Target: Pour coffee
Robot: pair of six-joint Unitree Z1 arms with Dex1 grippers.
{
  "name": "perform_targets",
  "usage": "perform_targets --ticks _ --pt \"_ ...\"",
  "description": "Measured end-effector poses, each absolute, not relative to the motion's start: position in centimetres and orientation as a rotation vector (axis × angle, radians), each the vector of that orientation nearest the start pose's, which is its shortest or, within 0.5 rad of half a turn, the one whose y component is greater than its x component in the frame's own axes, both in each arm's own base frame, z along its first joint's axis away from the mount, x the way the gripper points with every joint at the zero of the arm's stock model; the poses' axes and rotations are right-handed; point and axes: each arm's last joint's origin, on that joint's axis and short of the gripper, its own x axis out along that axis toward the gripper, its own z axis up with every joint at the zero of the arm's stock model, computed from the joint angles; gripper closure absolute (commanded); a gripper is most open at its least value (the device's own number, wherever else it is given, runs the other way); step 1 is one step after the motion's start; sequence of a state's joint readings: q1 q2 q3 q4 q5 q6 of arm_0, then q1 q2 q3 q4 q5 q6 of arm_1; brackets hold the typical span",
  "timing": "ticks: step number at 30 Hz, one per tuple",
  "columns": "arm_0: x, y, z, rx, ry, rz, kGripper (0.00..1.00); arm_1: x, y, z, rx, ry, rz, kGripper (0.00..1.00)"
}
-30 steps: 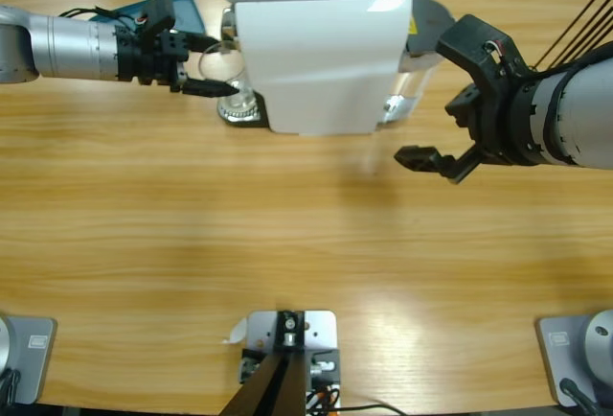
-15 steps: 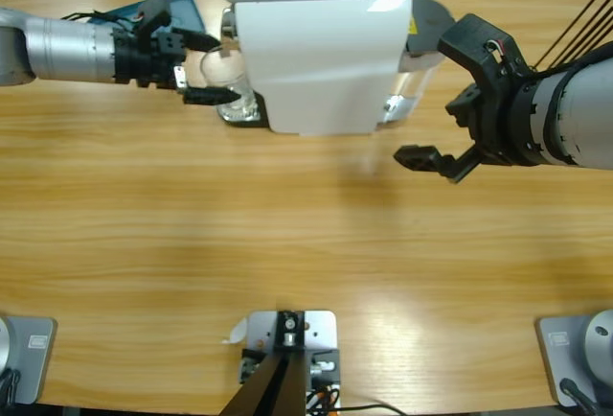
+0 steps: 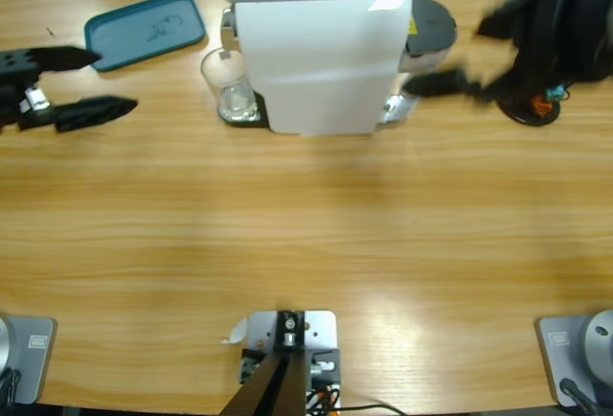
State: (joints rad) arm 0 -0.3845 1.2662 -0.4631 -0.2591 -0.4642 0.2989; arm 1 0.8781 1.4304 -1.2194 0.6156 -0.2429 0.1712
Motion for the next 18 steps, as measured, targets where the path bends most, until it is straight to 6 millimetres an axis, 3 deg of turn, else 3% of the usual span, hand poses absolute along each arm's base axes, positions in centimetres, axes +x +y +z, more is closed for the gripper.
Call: perform_targets --ticks 4,8,11,18 --pt "11.6 -8.1 26.9 0.196 0.541 -0.844 0.0 21.7 17.5 42.2 -0.164 0.709 0.549 1.0" --pt "10.2 -7.4 26.8 0.168 0.603 -0.796 0.0 25.3 18.2 43.8 -0.124 0.728 0.558 1.0" --pt "10.4 -7.4 27.0 0.181 0.595 -0.765 0.0 27.4 19.6 43.8 -0.125 0.8 0.574 1.0" --pt "11.4 -9.0 26.6 0.272 0.573 -0.846 0.0 31.4 21.8 41.0 -0.107 0.93 0.534 1.0"
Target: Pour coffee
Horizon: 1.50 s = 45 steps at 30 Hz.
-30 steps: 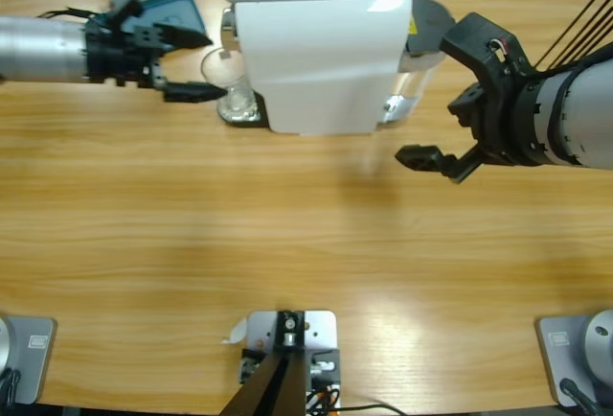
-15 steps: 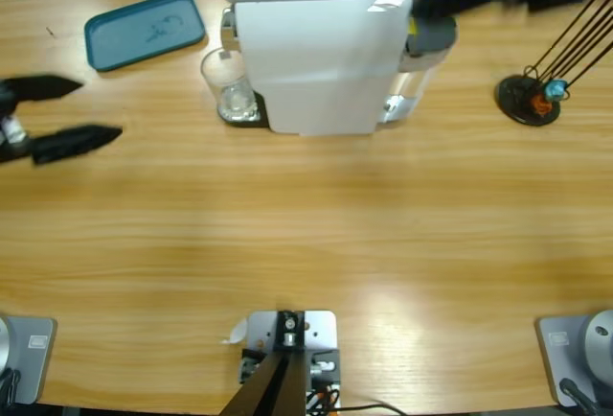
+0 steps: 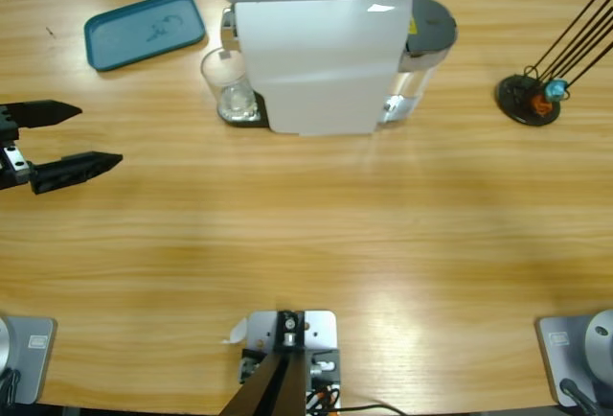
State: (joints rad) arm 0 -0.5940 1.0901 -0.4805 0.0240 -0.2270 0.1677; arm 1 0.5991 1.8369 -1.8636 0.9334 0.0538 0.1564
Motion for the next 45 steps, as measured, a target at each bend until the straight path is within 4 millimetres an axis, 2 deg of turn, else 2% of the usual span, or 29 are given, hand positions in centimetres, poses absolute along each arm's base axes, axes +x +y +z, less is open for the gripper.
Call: perform_targets --ticks 5,20,36,37,38,39,42,45 --pt "11.6 -9.3 26.8 0.283 0.544 -0.853 0.0 32.1 21.4 40.6 -0.101 0.951 0.517 1.0" --pt "12.4 -9.9 26.8 0.281 0.517 -0.846 0.0 32.0 21.2 40.7 -0.114 0.966 0.508 1.0" --pt "12.5 -9.9 26.8 0.282 0.514 -0.842 0.0 32.2 21.4 39.6 -0.138 0.995 0.511 1.0" --pt "12.5 -9.9 26.8 0.283 0.513 -0.84 0.0 32.2 21.4 39.6 -0.139 0.996 0.512 0.751" --pt "12.5 -9.9 26.8 0.283 0.513 -0.838 0.0 32.1 21.4 39.6 -0.14 0.994 0.514 0.087" --pt "12.5 -9.8 26.8 0.284 0.513 -0.837 0.0 32.0 21.5 39.7 -0.143 0.988 0.516 0.0" --pt "12.5 -9.8 26.8 0.284 0.514 -0.836 0.0 31.8 21.5 40.5 -0.168 0.949 0.517 0.0" --pt "12.5 -9.8 26.7 0.284 0.515 -0.836 0.0 31.0 21.2 43.1 -0.155 0.868 0.513 0.0"
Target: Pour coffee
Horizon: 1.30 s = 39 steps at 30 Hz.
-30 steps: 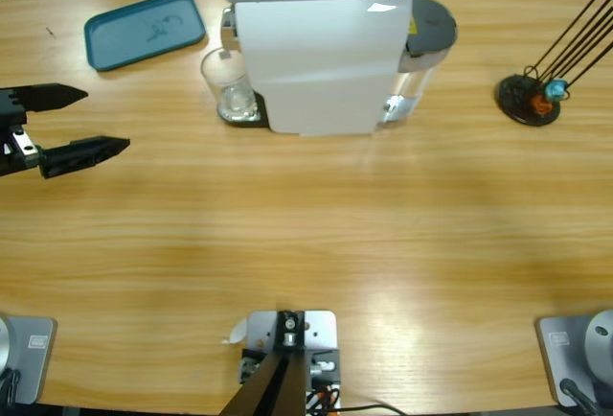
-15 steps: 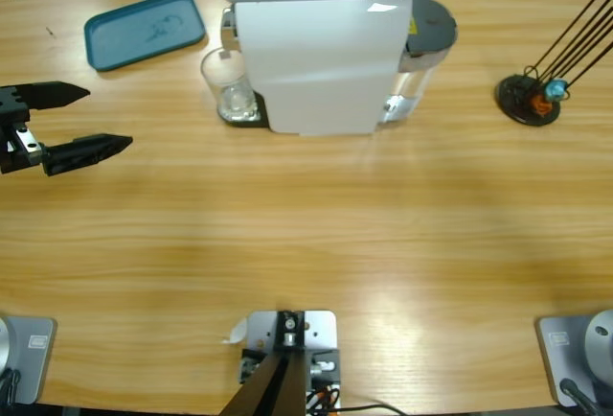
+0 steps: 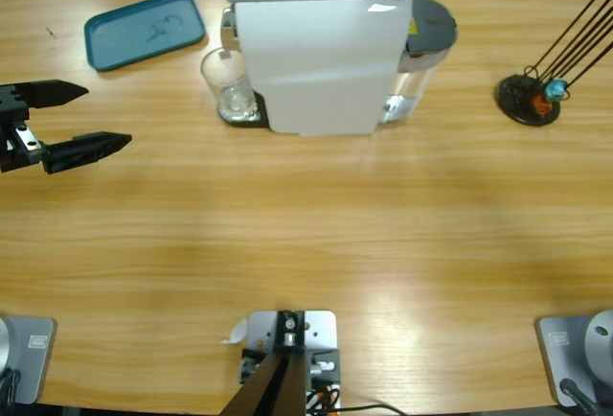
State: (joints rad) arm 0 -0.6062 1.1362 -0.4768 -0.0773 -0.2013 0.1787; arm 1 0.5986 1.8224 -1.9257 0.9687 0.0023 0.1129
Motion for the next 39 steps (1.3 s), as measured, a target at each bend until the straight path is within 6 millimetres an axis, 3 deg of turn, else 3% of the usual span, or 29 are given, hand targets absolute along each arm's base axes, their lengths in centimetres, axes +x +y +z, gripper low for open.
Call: perform_targets --ticks 4,11,39 --pt "12.8 -10.0 26.5 0.287 0.528 -0.835 0.0 29.4 20.1 45.3 -0.082 0.823 0.488 0.0" --pt "12.9 -10.1 26.3 0.287 0.534 -0.835 0.0 28.7 19.7 43.5 -0.054 0.934 0.455 0.0" --pt "13.4 -10.3 25.4 0.303 0.579 -0.803 0.0 27.9 19.5 43.1 -0.041 0.987 0.493 0.0"
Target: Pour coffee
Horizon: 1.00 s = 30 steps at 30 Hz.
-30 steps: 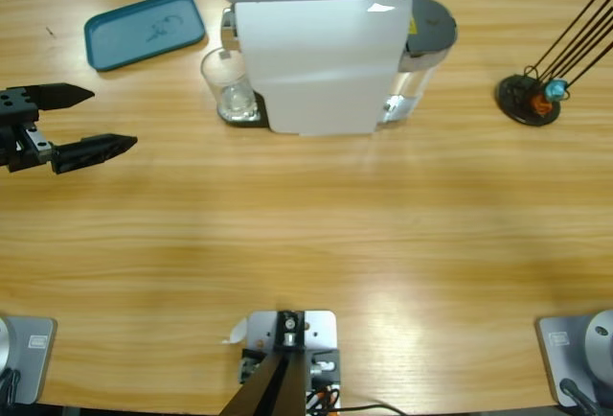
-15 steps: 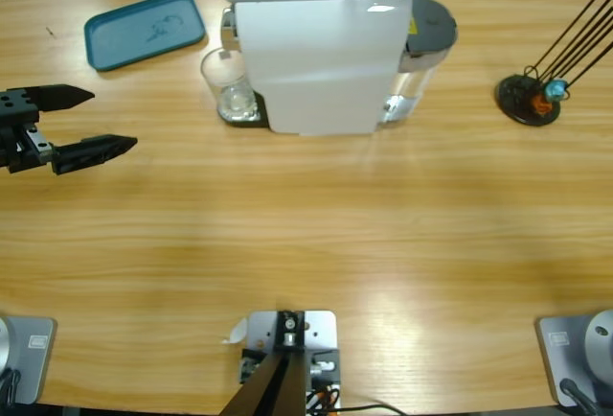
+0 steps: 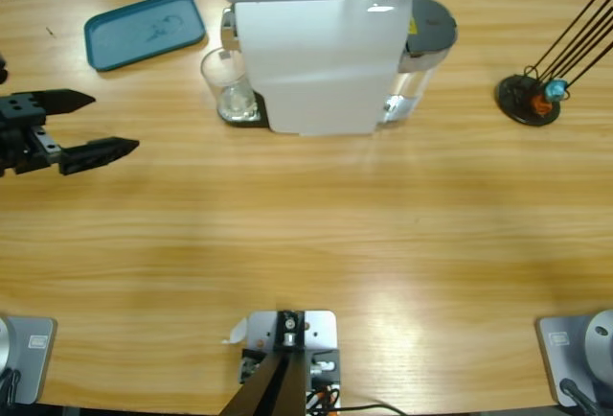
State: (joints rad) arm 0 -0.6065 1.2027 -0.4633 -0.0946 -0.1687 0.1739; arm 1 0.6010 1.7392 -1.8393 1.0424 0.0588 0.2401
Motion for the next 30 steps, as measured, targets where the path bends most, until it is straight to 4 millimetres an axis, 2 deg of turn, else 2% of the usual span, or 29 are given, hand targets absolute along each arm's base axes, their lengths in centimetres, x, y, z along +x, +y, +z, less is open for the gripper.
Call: perform_targets --ticks 3,10,16,20,30 --pt "13.6 -10.5 25.0 0.307 0.598 -0.806 0.0 25.8 18.1 41.4 -0.058 1.009 0.492 0.0" --pt "13.3 -10.4 24.7 0.312 0.603 -0.812 0.0 17.1 12.4 35.3 -0.092 0.918 0.599 0.0" --pt "13.0 -10.2 24.7 0.299 0.6 -0.808 0.0 11.9 9.4 30.6 -0.06 0.821 0.702 0.0" --pt "12.9 -10.1 24.9 0.295 0.589 -0.803 0.0 10.5 8.4 29.7 -0.049 0.754 0.723 0.0" --pt "13.7 -10.4 26.1 0.249 0.468 -0.828 0.0 10.8 8.6 29.2 -0.054 0.769 0.715 0.0"
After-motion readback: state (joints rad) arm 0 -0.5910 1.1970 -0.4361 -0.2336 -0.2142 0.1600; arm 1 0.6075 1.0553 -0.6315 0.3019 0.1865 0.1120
